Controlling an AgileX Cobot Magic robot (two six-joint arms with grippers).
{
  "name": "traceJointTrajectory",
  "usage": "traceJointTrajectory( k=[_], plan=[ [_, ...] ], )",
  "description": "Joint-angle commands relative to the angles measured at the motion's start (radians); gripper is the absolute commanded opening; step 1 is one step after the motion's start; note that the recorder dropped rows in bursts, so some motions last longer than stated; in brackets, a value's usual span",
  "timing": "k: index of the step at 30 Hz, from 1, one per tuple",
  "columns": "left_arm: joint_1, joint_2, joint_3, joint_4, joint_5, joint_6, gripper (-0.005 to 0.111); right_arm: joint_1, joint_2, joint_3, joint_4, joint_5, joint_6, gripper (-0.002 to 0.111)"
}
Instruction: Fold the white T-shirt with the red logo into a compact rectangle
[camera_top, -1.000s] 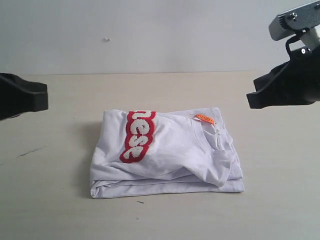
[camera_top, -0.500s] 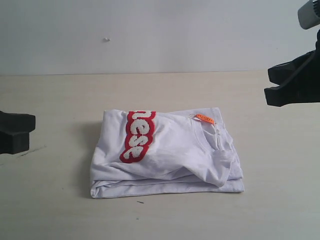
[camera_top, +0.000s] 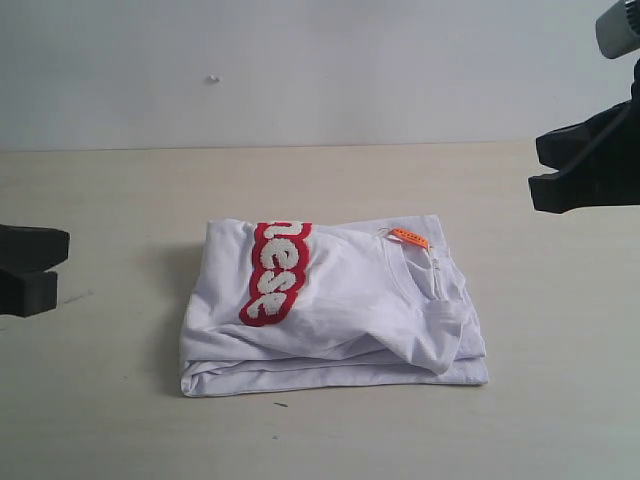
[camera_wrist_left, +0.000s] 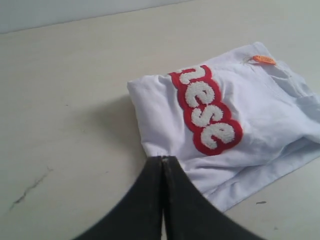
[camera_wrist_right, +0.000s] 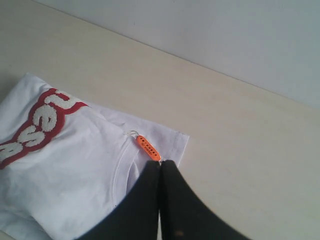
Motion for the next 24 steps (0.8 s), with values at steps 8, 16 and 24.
traceJointTrajectory(
  k=[8, 16, 24],
  plan=[
    [0.118, -0.212, 0.006, 0.135, -0.066, 0.103, 0.000, 0.001, -0.006, 0.005, 0.005, -0.010, 0.001, 0.000],
    [0.190, -0.413, 0.157, 0.099, -0.233, 0.103, 0.000, 0.001, -0.006, 0.005, 0.005, -0.010, 0.001, 0.000],
    [0.222, -0.531, 0.281, 0.076, -0.308, 0.099, 0.000, 0.001, -0.006, 0.005, 0.005, -0.010, 0.001, 0.000]
  ],
)
